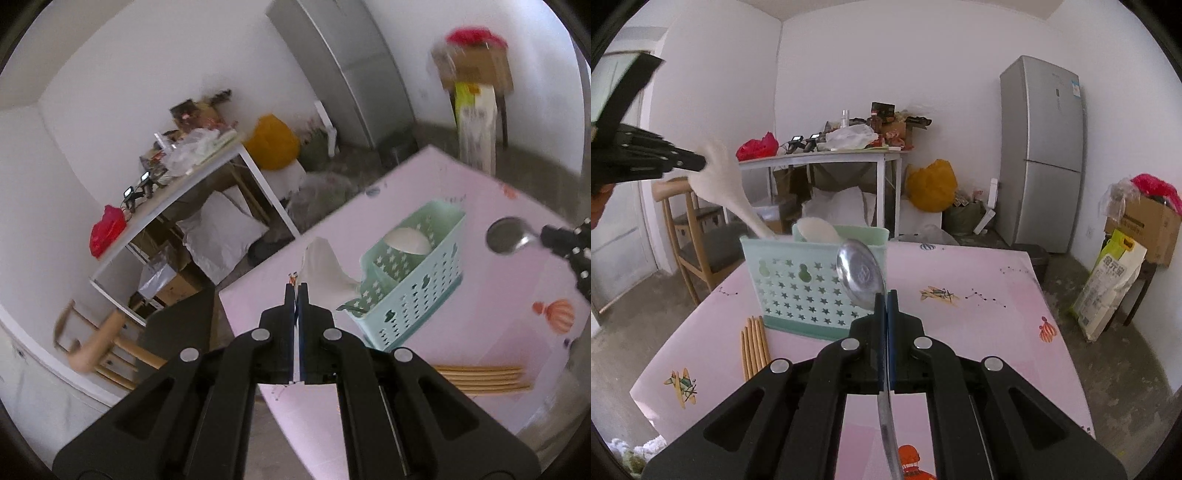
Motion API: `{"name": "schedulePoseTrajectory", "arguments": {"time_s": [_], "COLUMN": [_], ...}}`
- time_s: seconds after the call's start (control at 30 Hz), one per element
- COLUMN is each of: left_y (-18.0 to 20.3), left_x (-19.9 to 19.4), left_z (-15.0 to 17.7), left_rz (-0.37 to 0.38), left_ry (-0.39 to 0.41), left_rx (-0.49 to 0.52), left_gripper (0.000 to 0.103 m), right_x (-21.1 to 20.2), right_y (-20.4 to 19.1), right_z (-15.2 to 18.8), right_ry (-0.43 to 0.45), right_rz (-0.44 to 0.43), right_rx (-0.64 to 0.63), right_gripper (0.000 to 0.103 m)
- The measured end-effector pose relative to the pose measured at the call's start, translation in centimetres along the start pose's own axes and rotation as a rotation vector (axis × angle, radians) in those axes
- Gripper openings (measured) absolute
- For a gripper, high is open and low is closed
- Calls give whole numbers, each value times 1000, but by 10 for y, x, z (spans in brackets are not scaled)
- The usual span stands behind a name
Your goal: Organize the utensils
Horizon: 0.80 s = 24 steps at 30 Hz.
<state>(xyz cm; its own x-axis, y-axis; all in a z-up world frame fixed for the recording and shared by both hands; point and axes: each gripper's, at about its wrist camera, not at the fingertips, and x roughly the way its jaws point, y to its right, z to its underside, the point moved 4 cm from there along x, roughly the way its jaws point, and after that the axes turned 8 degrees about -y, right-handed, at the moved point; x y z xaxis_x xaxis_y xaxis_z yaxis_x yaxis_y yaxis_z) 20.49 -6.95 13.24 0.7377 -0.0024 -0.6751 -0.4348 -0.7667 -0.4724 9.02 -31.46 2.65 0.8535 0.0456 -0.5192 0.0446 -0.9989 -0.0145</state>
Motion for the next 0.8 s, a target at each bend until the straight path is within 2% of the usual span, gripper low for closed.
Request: {"name": "schedulePoseTrajectory", "arguments": {"time_s": [0.23,0.33,0.4,0.43,0.5,0.57,0.63,0.8], "left_y": [17,19,16,14,7,-2,-9,-33], "left_x": [43,60,69,70,72,71,66,37], "left_z": [-29,-34,-37,-37,-38,-37,-36,-23], "left_rz": [50,87,155,208,302,343,372,362], "left_ry": [-148,-183,-187,-177,-154,-121,-66,84], "left_rx": [103,86,24,-12,-98,-177,-228,-373], "left_gripper": [1,2,3,5,20,20,24,49], "right_x": [0,-2,-3,-3,-2,-1,-2,-10], "right_y": [9,12,15,17,20,24,27,35], "right_z": [5,6,6,6,6,5,2,-24], "right_ry": [3,4,1,-1,-7,-9,-4,63], "right_rz": [-21,-26,-32,-38,-49,-65,-81,-155], "right_rx": [38,49,59,67,85,106,125,176], "right_gripper": [1,1,1,1,1,1,1,1]}}
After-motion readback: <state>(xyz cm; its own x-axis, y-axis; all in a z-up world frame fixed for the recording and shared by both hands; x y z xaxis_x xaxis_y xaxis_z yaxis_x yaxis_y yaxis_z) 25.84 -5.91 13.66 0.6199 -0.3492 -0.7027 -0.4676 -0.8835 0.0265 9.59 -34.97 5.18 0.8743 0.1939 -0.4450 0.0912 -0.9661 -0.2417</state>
